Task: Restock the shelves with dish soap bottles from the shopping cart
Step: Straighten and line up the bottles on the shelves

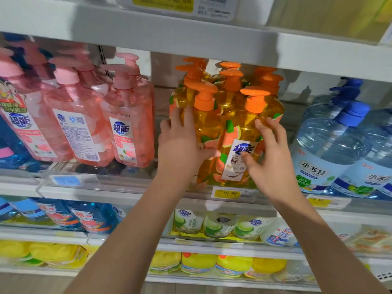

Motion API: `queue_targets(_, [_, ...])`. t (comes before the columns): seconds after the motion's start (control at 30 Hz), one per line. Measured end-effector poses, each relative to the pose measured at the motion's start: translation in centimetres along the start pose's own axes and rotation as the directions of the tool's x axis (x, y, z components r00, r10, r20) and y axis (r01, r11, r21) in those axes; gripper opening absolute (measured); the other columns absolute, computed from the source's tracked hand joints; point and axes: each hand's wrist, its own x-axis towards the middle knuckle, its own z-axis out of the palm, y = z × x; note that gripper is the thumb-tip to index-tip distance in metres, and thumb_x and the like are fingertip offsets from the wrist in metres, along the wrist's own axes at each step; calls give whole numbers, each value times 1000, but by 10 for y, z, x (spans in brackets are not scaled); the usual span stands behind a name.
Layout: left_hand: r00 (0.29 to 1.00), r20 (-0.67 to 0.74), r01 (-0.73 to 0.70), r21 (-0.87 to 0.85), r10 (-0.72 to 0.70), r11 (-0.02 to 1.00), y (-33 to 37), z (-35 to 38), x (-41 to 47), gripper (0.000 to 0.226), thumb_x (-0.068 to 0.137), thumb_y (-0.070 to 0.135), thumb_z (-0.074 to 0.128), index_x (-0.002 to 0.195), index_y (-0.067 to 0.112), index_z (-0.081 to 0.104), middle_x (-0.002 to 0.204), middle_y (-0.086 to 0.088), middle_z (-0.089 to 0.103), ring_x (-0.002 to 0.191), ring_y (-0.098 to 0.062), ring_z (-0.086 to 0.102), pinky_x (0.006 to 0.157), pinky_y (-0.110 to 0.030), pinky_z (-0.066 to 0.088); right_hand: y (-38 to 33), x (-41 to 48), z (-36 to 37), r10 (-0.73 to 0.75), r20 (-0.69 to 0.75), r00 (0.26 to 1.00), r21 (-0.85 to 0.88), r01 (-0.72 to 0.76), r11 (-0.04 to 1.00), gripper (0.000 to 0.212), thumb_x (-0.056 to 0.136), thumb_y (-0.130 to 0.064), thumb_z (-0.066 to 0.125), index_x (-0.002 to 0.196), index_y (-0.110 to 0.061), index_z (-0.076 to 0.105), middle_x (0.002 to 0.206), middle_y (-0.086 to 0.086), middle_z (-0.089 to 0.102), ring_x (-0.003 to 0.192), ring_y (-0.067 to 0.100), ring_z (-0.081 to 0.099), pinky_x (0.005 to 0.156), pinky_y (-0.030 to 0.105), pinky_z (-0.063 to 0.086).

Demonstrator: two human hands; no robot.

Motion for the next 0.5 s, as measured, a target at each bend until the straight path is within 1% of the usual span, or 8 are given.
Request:
queue_targets(0.13, [994, -46, 106, 161, -100, 981, 16, 9, 2, 110, 68, 67, 66, 148, 12, 16, 149, -14, 24, 127, -35, 34, 95, -40, 40, -1, -1, -1, 9, 7, 1000, -1, -9, 1000, 69, 81, -9, 70, 142, -14, 38, 151, 4, 26, 137, 26, 31, 110, 46, 36])
queue_targets(0.27, [995, -25, 98, 237, -95, 967, 19, 11, 3, 107, 75, 68, 59, 149, 10, 8, 151, -16, 19, 127, -34, 34, 96, -39, 40, 1, -2, -2, 3, 27, 1000, -33, -2, 999, 70, 82, -10, 68, 144, -15, 36, 153, 2, 23, 138, 25, 30, 108, 47, 37])
queue_targets(0.3, [997, -41, 70, 237, -63, 969, 15, 10, 3, 107, 73, 67, 62, 149, 9, 13, 149, -18, 24, 124, -36, 38, 93, -40, 42, 0, -2, -3, 8, 32, 999, -37, -7, 999, 71, 82, -11, 68, 144, -16, 35, 153, 1, 22, 139, 25, 29, 108, 47, 38])
queue_targets(0.33, [998, -66, 37, 229, -22, 973, 11, 10, 2, 107, 69, 64, 69, 147, 5, 24, 144, -22, 33, 116, -40, 45, 87, -44, 46, 0, -3, -3, 13, 37, 999, -37, -12, 999, 71, 82, -12, 68, 145, -17, 34, 154, 0, 21, 139, 24, 29, 108, 47, 38])
queue_targets(0.37, [995, -100, 15, 199, 5, 980, 5, 12, 2, 106, 63, 60, 76, 142, 2, 35, 135, -26, 43, 106, -43, 51, 79, -47, 50, 0, -3, -3, 17, 40, 999, -36, -16, 999, 72, 82, -13, 68, 145, -17, 34, 154, -1, 20, 139, 24, 28, 108, 47, 38])
queue_targets(0.4, [992, -128, 0, 160, 20, 987, 1, 14, 2, 105, 59, 56, 80, 138, 0, 41, 130, -27, 48, 100, -44, 53, 75, -49, 51, 0, -3, -3, 20, 41, 999, -35, -19, 999, 73, 82, -14, 68, 146, -18, 33, 154, -1, 19, 140, 23, 28, 108, 47, 38])
queue_targets(0.43, [993, -113, -5, 132, 20, 991, 0, 14, 1, 103, 60, 54, 81, 139, 0, 41, 129, -27, 48, 101, -45, 52, 76, -51, 50, -1, -4, -3, 22, 42, 999, -37, -21, 999, 74, 82, -15, 69, 146, -19, 32, 155, -2, 18, 140, 23, 28, 107, 47, 39])
queue_targets(0.5, [998, -60, -13, 120, 21, 993, 1, 10, 0, 102, 66, 52, 78, 144, 4, 32, 137, -24, 41, 111, -42, 47, 85, -50, 47, -2, -4, -3, 28, 46, 999, -45, -26, 999, 76, 82, -16, 69, 147, -20, 31, 156, -2, 17, 140, 24, 28, 106, 47, 40])
